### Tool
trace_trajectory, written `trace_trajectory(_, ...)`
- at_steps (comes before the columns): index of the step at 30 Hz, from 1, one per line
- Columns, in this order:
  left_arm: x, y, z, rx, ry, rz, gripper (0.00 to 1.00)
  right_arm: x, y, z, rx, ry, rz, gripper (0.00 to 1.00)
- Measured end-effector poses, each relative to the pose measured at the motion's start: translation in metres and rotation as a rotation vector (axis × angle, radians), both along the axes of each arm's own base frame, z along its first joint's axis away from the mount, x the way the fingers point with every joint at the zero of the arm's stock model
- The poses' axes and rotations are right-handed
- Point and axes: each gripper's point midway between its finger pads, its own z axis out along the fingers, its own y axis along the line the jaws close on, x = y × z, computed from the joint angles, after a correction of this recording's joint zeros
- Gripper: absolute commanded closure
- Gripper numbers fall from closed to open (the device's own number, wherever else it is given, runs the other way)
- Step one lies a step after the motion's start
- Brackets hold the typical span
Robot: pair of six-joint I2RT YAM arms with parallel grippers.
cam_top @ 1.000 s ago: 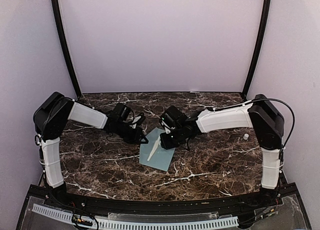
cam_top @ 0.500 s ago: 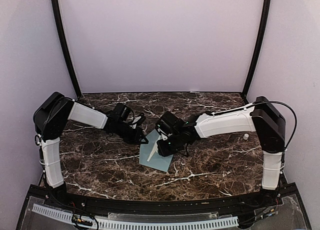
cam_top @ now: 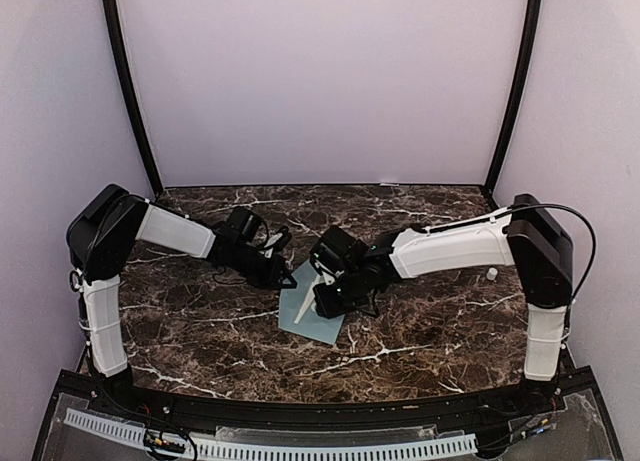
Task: Place the letter into the envelope and seal it
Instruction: Paint the envelope at the center of the board.
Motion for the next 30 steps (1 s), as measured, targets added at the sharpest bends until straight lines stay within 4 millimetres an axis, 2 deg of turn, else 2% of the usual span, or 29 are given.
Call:
trace_trajectory(17, 0.0, 0.0, 0.0, -0.001, 0.0, -0.001, 1.0, 0.029, -0.009, 0.0, 0.006, 0.01, -0.037, 1.0)
trace_trajectory(30, 0.001, 0.0, 0.0, 0.0, -0.003, 0.001, 1.0, 0.064, -0.013, -0.001, 0.021, -0.004, -0.068, 1.0)
